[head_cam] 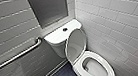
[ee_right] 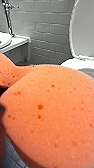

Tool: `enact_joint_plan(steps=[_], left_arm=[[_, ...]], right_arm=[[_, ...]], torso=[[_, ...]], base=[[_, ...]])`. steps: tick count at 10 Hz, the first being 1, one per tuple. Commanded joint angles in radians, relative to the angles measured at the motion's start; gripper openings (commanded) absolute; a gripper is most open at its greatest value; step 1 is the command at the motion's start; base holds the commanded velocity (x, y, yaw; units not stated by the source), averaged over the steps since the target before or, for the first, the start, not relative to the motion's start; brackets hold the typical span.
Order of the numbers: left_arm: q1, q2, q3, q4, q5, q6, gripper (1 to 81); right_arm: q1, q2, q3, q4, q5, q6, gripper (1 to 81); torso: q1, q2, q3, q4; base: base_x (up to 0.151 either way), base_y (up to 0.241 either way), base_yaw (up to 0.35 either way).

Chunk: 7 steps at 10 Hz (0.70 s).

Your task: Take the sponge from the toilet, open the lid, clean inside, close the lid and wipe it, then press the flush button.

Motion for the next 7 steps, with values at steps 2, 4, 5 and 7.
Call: enact_joint_plan(steps=[2, 4, 5, 7], left_arm=[[-0.002, 0.003, 0.003, -0.014, 0.074, 0.009, 81.1], [-0.002, 0.023, 0.001, -0.012, 0.074, 0.009, 81.1], [-0.001, 0.026, 0.001, -0.011, 0.075, 0.009, 81.1], [-0.002, 0.026, -0.007, -0.012, 0.074, 0.009, 81.1]], right_arm=[[0.292, -0.022, 0.0, 0.107, -0.211, 0.004, 1.0], [0.397, 0.058, -0.078, 0.138, -0.305, 0.004, 1.0], [0.441, 0.098, -0.117, 0.144, -0.345, 0.005, 1.0], [0.527, 0.175, -0.194, 0.147, -0.412, 0.025, 1.0]], torso=[[0.0, 0.0, 0.0, 0.0], [0.0, 0.0, 0.0, 0.0], [0.0, 0.0, 0.0, 0.0], [0.0, 0.0, 0.0, 0.0]], base=[[0.0, 0.0, 0.0], [0.0, 0.0, 0.0], [0.0, 0.0, 0.0], [0.0, 0.0, 0.0]])
